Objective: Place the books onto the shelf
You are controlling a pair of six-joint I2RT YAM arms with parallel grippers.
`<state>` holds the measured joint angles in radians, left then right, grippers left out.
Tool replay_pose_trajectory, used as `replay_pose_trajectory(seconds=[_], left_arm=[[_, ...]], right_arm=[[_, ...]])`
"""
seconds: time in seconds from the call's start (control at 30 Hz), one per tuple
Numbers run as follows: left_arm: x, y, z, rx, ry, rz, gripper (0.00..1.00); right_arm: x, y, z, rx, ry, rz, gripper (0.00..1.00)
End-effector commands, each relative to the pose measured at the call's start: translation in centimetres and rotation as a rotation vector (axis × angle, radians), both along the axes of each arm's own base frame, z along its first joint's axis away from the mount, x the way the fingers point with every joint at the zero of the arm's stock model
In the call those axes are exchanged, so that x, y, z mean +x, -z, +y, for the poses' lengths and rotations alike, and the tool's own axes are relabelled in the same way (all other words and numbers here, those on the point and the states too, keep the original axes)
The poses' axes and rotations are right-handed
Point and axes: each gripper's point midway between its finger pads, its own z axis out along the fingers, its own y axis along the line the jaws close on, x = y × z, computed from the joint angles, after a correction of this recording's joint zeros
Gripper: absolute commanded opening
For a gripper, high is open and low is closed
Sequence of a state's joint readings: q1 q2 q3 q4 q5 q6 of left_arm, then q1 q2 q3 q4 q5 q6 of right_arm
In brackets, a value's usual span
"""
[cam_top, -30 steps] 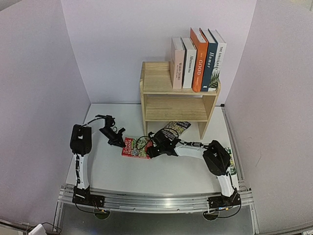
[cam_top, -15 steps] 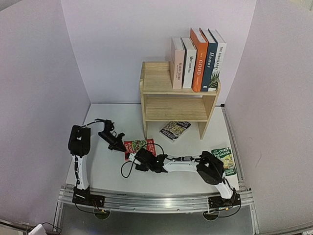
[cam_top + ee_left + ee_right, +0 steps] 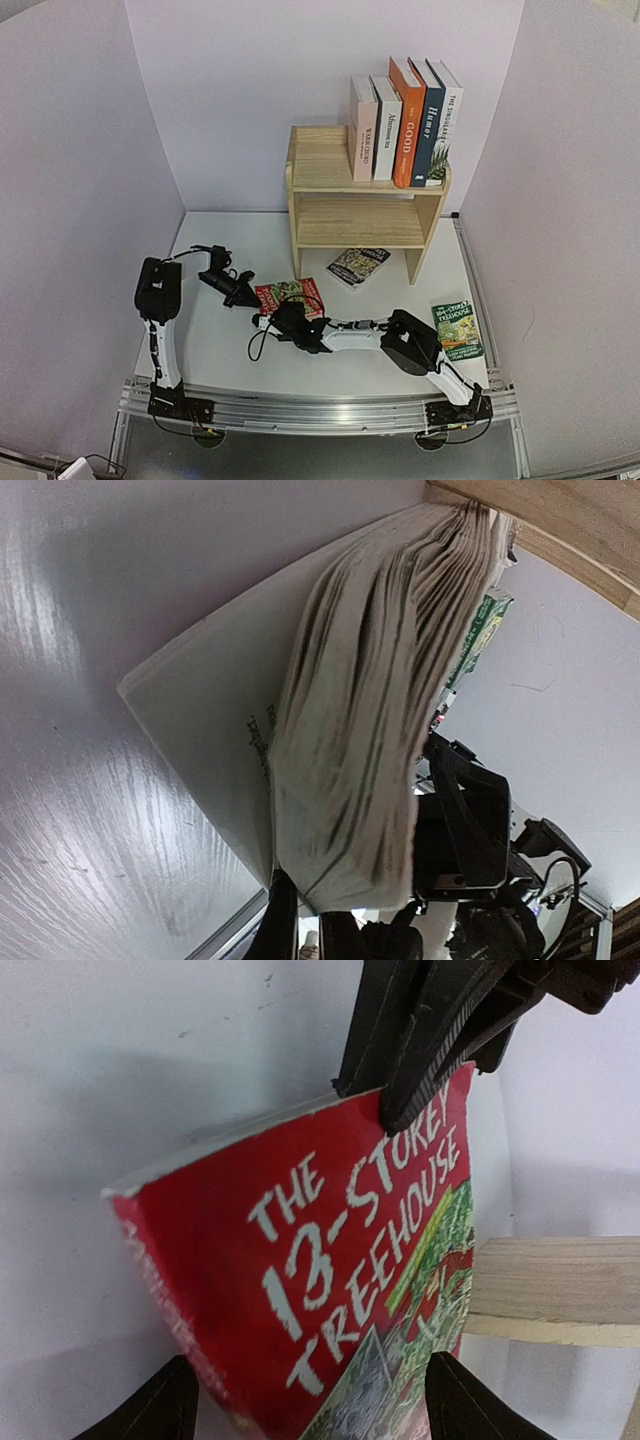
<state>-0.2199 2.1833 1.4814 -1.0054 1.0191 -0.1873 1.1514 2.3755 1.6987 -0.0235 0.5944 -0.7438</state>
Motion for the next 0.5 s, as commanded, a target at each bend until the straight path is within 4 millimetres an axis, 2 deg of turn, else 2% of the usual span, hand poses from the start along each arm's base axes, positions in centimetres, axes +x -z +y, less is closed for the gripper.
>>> replay_pose_trajectory(seconds=[0.0, 0.07, 0.1, 0.2, 0.27, 0.37, 0.4, 0.43, 0.47], left_arm=[[1.0, -3.0, -0.4, -0.110, -0.051, -0.018, 0.00], [1.0, -2.9, -0.3, -0.109, -0.057, -0.011, 0.00], [1.0, -2.8, -0.2, -0.108, -0.060, -0.008, 0.00], [1.1, -2.7, 0.0, -0.100, -0.064, -0.010, 0.00], [1.1, -2.6, 0.2, -0.091, -0.064, -0.020, 0.00], [1.5, -2.6, 0.8, -0.055, -0.053, -0.062, 0.00], [1.7, -2.7, 1.0, -0.032, -0.040, -0.088, 0.03], [2.0, -2.8, 1.3, -0.002, -0.025, -0.117, 0.17], [2.3, -2.8, 1.7, 0.034, -0.011, -0.147, 0.42]], right_arm=[[2.5, 1.0, 0.0, -0.062, 0.043, -0.187, 0.74], [3.4, 0.6, -0.1, -0.049, 0.075, -0.233, 0.67], [3.7, 0.4, -0.2, -0.043, 0.088, -0.242, 0.60], [4.6, -0.1, -0.6, -0.017, 0.124, -0.251, 0.23], [5.1, -0.7, -1.0, 0.004, 0.159, -0.258, 0.04], [5.1, -2.0, -1.0, 0.044, 0.174, -0.255, 0.00], [5.1, -2.6, -1.0, 0.058, 0.175, -0.253, 0.00], [5.0, -3.3, -1.0, 0.075, 0.180, -0.249, 0.00], [5.0, -4.2, -1.0, 0.094, 0.185, -0.243, 0.00]])
